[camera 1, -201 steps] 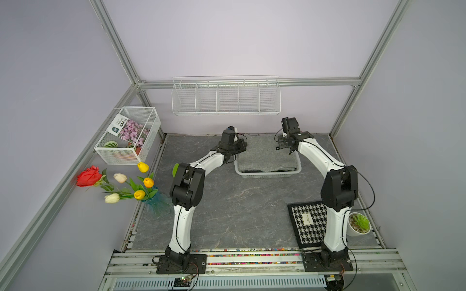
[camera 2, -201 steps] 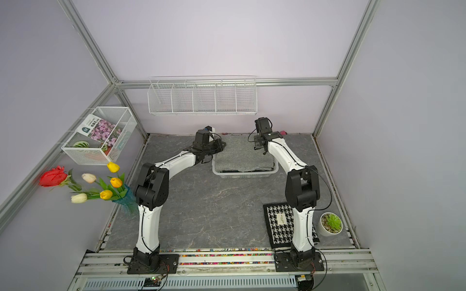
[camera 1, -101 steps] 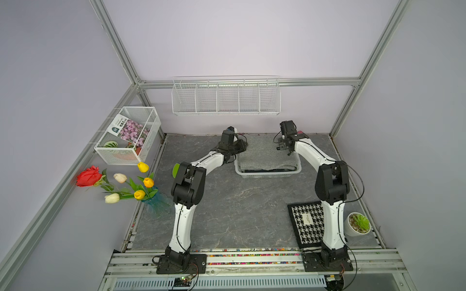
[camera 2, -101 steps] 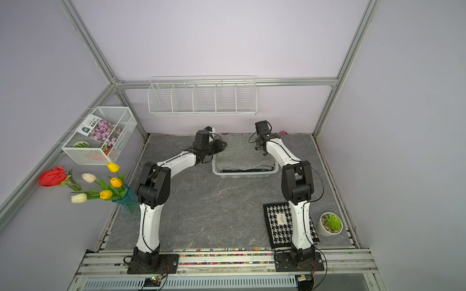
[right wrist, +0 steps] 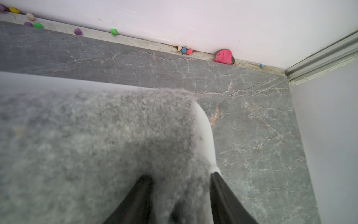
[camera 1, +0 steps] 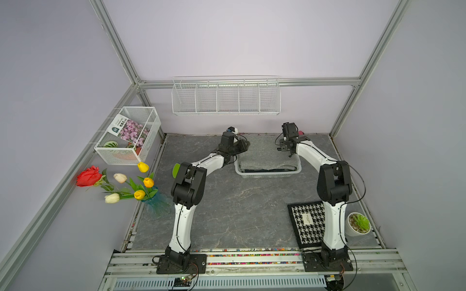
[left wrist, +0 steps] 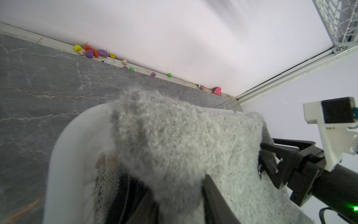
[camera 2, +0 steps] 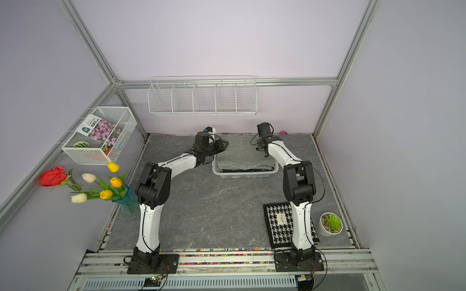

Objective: Put the folded scarf in the basket
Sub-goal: Place the scarf in the basket, then adjust the basket at the center of the board.

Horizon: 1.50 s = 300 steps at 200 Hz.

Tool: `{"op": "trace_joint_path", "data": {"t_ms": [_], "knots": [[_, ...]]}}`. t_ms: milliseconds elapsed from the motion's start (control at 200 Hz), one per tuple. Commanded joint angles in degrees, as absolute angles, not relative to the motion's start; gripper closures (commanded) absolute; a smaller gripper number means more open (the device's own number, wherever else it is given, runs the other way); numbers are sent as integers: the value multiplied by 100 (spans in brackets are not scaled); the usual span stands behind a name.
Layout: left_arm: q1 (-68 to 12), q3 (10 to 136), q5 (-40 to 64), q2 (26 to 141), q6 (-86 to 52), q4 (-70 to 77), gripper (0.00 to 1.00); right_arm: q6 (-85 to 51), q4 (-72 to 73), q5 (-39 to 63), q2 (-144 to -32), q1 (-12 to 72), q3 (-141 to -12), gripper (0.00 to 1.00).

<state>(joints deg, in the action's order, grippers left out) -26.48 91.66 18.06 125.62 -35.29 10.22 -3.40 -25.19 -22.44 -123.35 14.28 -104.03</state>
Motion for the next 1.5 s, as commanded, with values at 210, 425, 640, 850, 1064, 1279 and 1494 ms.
{"op": "trace_joint_path", "data": {"t_ms": [210,425,640,850,1064,1279,1494], "knots": [[-2582,8878,1775,12074,-3239,503,56,-603,-2210,-2732,-11318,1253,-9279,44],[-2576,8575,1726,11747,-3287,527,52,-650,-2392,-2802,-11311,1165,-9032,43],[-2575,8126,1617,11191,-3250,551,46,-963,-2819,-1792,-11374,1062,-8940,52],[-2581,7669,1669,10754,-3346,691,46,-1226,-2974,-1495,-11253,1053,-8662,59],[-2575,7235,1650,10384,-3378,800,46,-1414,-3054,-1249,-11208,1048,-8370,73],[-2562,6992,1260,10366,-3178,710,48,-1666,-2757,-758,-10719,1037,-7822,81],[-2540,6870,1245,10305,-3153,642,48,-1773,-2534,-1247,-10349,1041,-7412,56]]}}
